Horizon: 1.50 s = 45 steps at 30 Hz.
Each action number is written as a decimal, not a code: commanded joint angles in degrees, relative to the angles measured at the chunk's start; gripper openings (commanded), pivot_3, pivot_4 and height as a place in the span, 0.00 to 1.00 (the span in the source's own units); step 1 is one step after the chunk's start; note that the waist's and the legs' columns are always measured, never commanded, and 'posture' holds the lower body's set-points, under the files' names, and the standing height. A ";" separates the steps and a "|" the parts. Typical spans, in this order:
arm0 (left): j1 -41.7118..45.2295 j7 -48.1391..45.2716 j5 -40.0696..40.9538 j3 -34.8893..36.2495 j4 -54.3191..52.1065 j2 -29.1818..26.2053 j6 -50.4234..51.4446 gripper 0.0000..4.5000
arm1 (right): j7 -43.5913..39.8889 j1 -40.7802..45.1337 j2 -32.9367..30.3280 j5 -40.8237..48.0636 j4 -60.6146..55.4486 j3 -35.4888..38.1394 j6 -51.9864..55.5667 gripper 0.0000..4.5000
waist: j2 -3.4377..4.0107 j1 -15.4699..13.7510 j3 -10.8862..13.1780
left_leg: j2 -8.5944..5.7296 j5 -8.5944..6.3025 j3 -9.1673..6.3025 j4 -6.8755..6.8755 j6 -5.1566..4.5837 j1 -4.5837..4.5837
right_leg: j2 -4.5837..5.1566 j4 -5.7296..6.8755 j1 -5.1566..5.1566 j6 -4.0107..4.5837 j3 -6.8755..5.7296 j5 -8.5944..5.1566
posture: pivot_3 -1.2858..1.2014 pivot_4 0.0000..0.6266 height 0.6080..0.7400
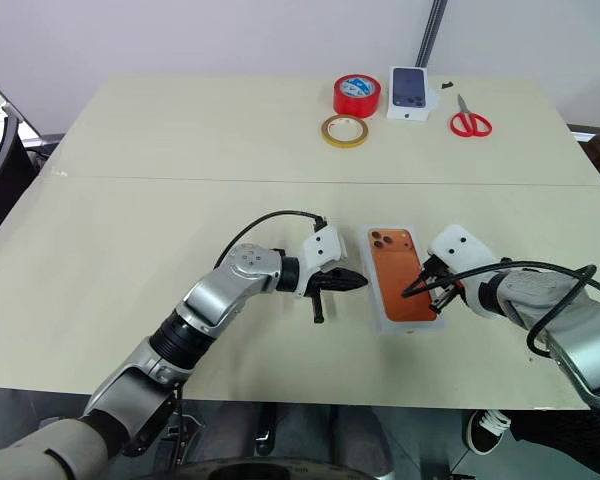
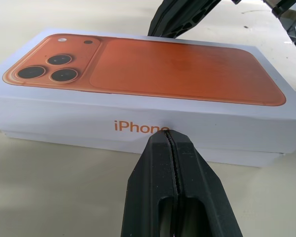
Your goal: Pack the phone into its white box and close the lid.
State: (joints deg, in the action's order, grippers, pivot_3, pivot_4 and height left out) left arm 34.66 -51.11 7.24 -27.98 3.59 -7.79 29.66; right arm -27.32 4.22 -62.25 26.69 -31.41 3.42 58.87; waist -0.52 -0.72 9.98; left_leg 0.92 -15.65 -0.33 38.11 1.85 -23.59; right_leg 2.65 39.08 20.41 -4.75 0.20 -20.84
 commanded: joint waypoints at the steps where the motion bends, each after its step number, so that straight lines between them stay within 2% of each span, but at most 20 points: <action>1: 1.07 -0.41 0.17 -0.55 -2.64 0.56 -0.50 0.00 | -0.57 -0.53 0.41 -1.04 -2.12 2.24 0.06 0.01 | 0.00 -0.01 0.00 | 0.00 0.00 0.00 0.00 0.00 0.00 | 0.00 0.00 0.00 0.00 0.00 0.00 | 0.52 0.24 1.00; 22: 0.15 -0.52 -0.20 -0.62 -2.30 -1.43 -0.69 0.00 | -4.57 -4.83 -0.17 -3.00 -6.79 3.31 0.65 0.01 | 0.01 0.03 -0.01 | 0.01 0.00 0.00 0.00 0.00 0.02 | -0.02 0.02 -0.01 0.00 0.00 0.00 | 0.52 0.24 1.00; 27: 0.98 -0.38 1.52 3.13 -2.29 -2.36 -0.08 0.00 | -8.11 -6.56 -1.28 -3.24 -6.03 9.91 -1.36 0.01 | 0.01 0.05 -0.01 | 0.00 0.00 0.00 0.00 0.00 0.02 | -0.03 0.02 0.00 0.00 0.00 0.00 | 0.52 0.24 1.00; 33: 3.86 -0.04 4.70 7.76 -1.76 -1.45 1.29 0.00 | -16.70 -13.32 -1.38 -2.78 -6.68 19.28 -7.25 0.01 | -0.01 -0.14 -0.01 | -0.01 0.00 -0.02 0.02 0.00 0.04 | -0.03 0.01 -0.08 0.00 -0.02 0.00 | 0.52 0.24 1.00; 38: 6.80 1.32 2.46 4.99 2.78 2.57 -1.06 0.00 | -22.90 -19.10 1.77 0.70 -10.58 22.67 -10.48 0.01 | -0.02 -0.08 -0.01 | -0.05 0.00 -0.02 0.04 0.00 0.07 | -0.09 0.01 -0.12 -0.01 -0.02 0.00 | 0.52 0.24 1.00; 45: 7.27 0.57 -2.25 -1.26 8.06 4.07 -3.06 0.00 | -20.58 -23.50 3.70 -1.37 -12.97 17.12 -10.35 0.01 | 0.01 0.06 -0.03 | -0.02 0.00 -0.02 0.02 0.00 0.16 | -0.13 0.03 -0.16 -0.01 0.00 0.00 | 0.52 0.24 1.00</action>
State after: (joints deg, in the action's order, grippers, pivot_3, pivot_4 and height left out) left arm 41.35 -49.98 5.62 -28.57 12.23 -3.79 27.50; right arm -48.61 -18.68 -58.94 26.21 -42.50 21.12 49.12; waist -0.50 -0.66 9.95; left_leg 0.89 -15.65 -0.35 38.13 1.86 -23.43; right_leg 2.52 39.11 20.26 -4.76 0.20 -20.85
